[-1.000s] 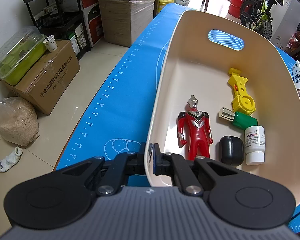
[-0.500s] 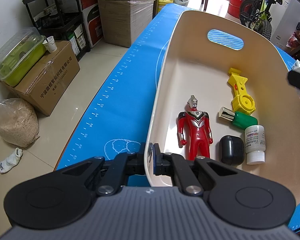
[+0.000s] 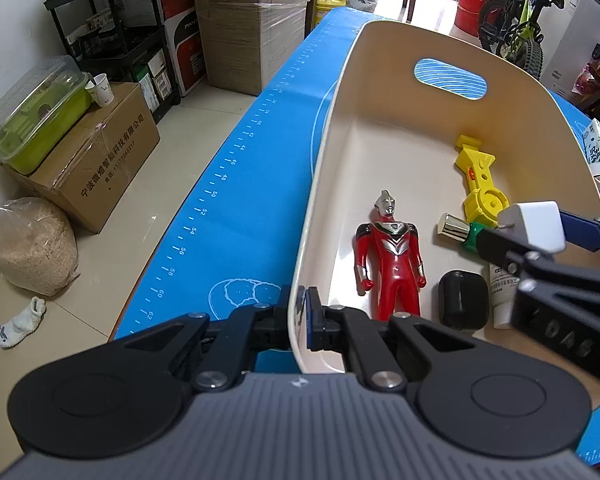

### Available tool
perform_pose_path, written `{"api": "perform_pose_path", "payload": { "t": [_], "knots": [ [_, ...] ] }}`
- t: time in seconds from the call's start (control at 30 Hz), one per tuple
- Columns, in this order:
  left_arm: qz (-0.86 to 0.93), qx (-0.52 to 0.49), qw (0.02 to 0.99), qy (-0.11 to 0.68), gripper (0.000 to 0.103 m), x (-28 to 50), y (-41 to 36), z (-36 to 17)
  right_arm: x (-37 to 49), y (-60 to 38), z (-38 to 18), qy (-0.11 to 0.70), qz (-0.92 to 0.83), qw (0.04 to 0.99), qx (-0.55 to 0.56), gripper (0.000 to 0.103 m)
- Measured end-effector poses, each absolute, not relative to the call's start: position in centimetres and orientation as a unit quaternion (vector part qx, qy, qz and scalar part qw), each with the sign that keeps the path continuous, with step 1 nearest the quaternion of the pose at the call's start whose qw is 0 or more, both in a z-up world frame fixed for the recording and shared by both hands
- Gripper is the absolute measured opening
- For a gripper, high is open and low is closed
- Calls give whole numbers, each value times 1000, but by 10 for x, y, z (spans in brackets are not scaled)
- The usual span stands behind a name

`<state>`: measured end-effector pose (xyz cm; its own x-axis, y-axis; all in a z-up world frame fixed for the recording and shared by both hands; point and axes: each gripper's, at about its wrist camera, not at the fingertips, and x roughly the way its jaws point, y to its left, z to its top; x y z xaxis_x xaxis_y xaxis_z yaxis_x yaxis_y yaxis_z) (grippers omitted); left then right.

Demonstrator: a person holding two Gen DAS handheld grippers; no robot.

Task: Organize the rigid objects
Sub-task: 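Carry the white charger plug with the right gripper and release it into the basket, then move the right gripper to the red patterned gift box and grasp it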

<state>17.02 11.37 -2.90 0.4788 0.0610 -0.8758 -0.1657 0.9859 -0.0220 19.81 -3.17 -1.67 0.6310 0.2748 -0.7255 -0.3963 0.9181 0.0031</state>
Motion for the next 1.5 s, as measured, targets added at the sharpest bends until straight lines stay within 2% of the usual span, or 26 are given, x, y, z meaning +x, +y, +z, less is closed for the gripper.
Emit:
{"api": "perform_pose_path", "payload": {
  "t": [0.2, 0.43, 0.83, 1.17, 1.5],
  "knots": [
    [66, -51, 858, 506, 7, 171, 113, -29, 197, -27, -19, 387, 191, 897, -94, 65],
    [67, -51, 858, 506, 8, 172, 113, -29, 201, -41, -10, 387, 202, 899, -45, 70],
    [67, -51, 858, 506, 8, 172, 113, -29, 217, -125, 18, 322, 101, 941, 39, 71],
    [68, -51, 858, 506, 8, 172, 113, -30, 249, -212, -38, 355, -59, 931, 65, 71],
    [67, -50, 859, 506, 8, 171, 114, -30, 263, -224, -75, 359, -74, 928, 71, 71]
  ]
}}
